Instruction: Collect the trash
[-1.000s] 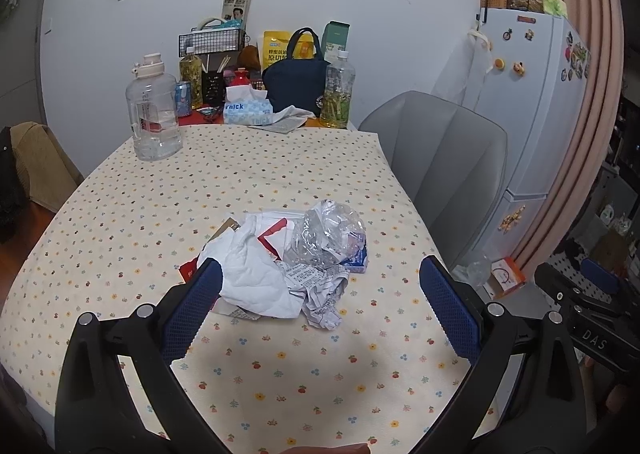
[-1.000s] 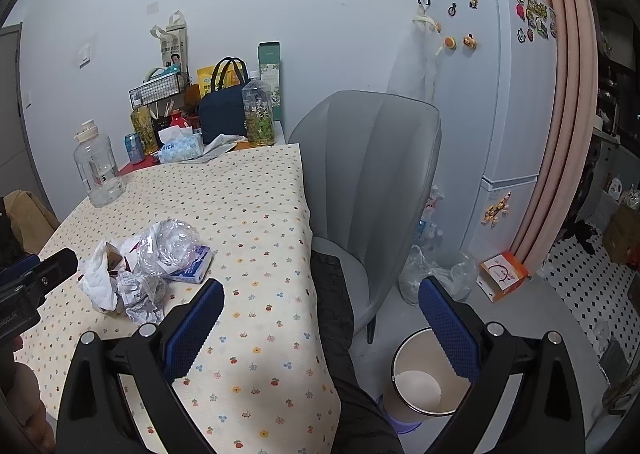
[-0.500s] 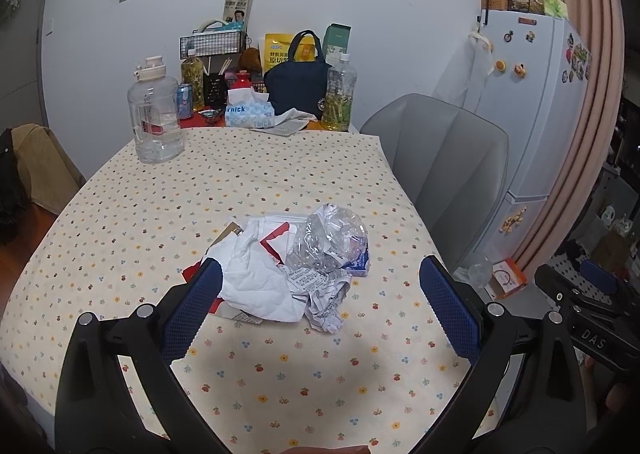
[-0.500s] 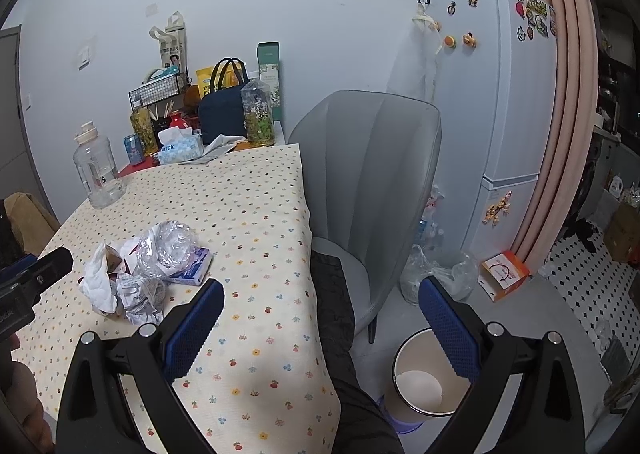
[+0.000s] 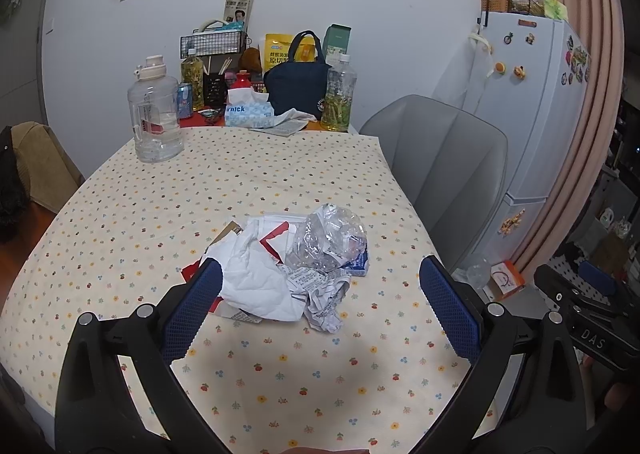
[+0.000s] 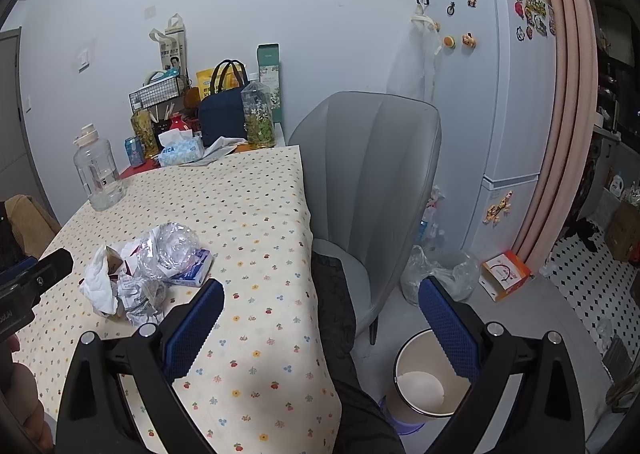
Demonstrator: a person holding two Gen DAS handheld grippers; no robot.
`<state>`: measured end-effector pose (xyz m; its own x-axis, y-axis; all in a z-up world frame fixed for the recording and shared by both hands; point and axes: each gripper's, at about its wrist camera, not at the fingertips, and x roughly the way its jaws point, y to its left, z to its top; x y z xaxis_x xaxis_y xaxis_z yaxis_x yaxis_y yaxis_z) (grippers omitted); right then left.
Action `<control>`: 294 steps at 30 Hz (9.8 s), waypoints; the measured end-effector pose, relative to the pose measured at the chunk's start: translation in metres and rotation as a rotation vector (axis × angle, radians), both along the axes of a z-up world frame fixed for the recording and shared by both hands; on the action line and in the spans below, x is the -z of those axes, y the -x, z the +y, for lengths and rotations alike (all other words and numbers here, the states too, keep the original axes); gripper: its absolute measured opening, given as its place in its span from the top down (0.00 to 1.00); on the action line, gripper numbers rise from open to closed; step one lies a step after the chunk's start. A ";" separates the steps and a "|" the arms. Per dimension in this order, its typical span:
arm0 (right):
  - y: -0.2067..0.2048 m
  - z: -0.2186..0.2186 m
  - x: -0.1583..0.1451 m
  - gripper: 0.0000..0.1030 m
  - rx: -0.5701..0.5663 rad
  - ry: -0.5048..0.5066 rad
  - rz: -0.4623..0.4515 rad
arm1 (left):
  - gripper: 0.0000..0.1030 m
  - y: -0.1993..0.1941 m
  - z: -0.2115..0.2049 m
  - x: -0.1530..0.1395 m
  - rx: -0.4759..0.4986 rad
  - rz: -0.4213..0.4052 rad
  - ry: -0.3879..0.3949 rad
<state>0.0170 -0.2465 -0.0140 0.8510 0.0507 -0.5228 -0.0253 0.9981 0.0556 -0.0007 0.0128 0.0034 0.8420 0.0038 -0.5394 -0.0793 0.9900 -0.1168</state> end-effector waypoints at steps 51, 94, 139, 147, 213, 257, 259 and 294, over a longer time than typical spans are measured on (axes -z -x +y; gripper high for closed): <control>-0.048 0.083 0.022 0.27 -0.357 -0.090 0.126 | 0.23 -0.024 0.076 0.050 -0.083 0.114 0.121; -0.071 0.149 0.046 0.97 -0.557 -0.132 0.254 | 0.94 -0.016 0.097 0.027 -0.100 0.052 0.126; -0.049 -0.129 0.038 0.97 0.013 -0.186 0.120 | 0.94 -0.111 -0.185 0.026 0.430 0.087 -0.025; -0.053 -0.181 0.072 0.97 0.111 -0.217 0.167 | 0.94 -0.126 -0.240 0.049 0.506 0.152 -0.059; -0.037 -0.226 0.081 0.07 0.427 -0.211 -0.003 | 0.06 -0.117 -0.220 0.024 0.339 0.010 0.110; -0.033 0.128 0.049 0.15 -0.617 -0.052 0.126 | 0.06 0.007 0.101 0.044 -0.075 -0.041 0.154; -0.033 0.140 0.054 0.17 -0.640 -0.038 0.151 | 0.06 0.010 0.111 0.050 -0.105 -0.027 0.154; -0.051 0.129 0.083 0.60 -0.595 -0.025 0.250 | 0.17 -0.032 0.089 0.107 -0.111 0.228 0.103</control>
